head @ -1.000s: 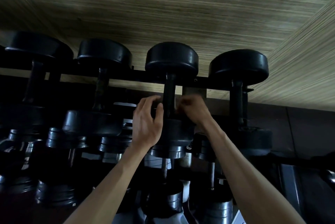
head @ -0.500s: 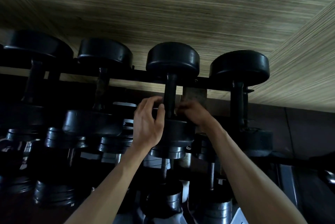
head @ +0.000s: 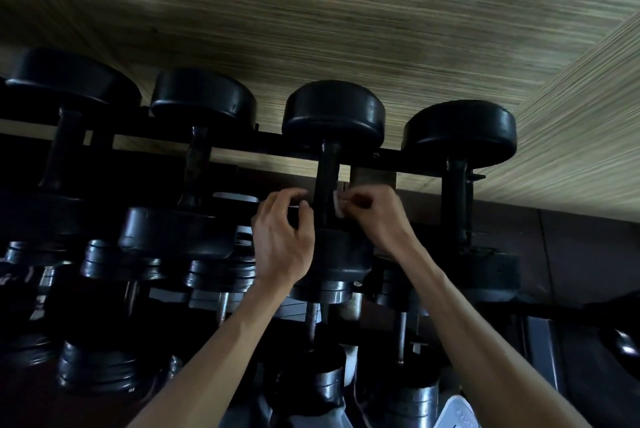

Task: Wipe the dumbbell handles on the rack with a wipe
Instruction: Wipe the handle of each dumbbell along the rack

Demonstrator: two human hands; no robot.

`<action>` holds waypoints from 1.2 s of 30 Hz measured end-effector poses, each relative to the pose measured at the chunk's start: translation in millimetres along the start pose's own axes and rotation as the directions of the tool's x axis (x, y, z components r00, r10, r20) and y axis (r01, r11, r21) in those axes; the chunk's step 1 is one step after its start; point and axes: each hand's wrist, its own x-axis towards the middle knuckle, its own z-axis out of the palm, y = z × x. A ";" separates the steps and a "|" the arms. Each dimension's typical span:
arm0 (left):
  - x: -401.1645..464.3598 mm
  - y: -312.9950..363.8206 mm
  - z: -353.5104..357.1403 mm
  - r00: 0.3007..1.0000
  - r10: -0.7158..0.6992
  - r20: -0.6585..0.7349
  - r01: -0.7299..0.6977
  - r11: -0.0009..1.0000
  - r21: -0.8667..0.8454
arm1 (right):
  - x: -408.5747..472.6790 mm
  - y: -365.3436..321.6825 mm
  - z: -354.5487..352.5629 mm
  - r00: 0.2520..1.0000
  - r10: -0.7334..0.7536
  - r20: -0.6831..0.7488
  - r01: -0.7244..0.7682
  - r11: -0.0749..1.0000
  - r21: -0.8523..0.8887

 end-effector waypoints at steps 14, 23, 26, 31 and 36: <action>-21.9 -16.7 1.4 0.986 0.142 -0.092 -0.149 0.986 -0.075 | -10.4 -4.3 2.8 0.996 -0.087 -0.023 0.088 0.995 0.037; -21.6 -19.9 0.1 0.986 0.149 -0.068 -0.153 0.987 -0.053 | 25.4 -31.8 4.1 0.954 -0.173 -0.243 0.196 0.978 0.074; -21.2 -20.4 1.8 0.987 0.138 -0.080 -0.143 0.988 -0.058 | 6.3 -3.6 5.7 0.996 -0.088 0.003 0.088 0.994 0.071; -21.2 -20.6 0.1 0.989 0.134 -0.063 -0.137 0.989 -0.058 | 10.3 -12.0 8.0 0.989 -0.129 -0.078 0.135 0.988 0.072; -21.6 -19.1 -4.5 0.992 0.127 -0.009 -0.127 0.990 -0.063 | 34.6 -29.7 11.0 0.914 -0.231 -0.333 0.234 0.972 -0.032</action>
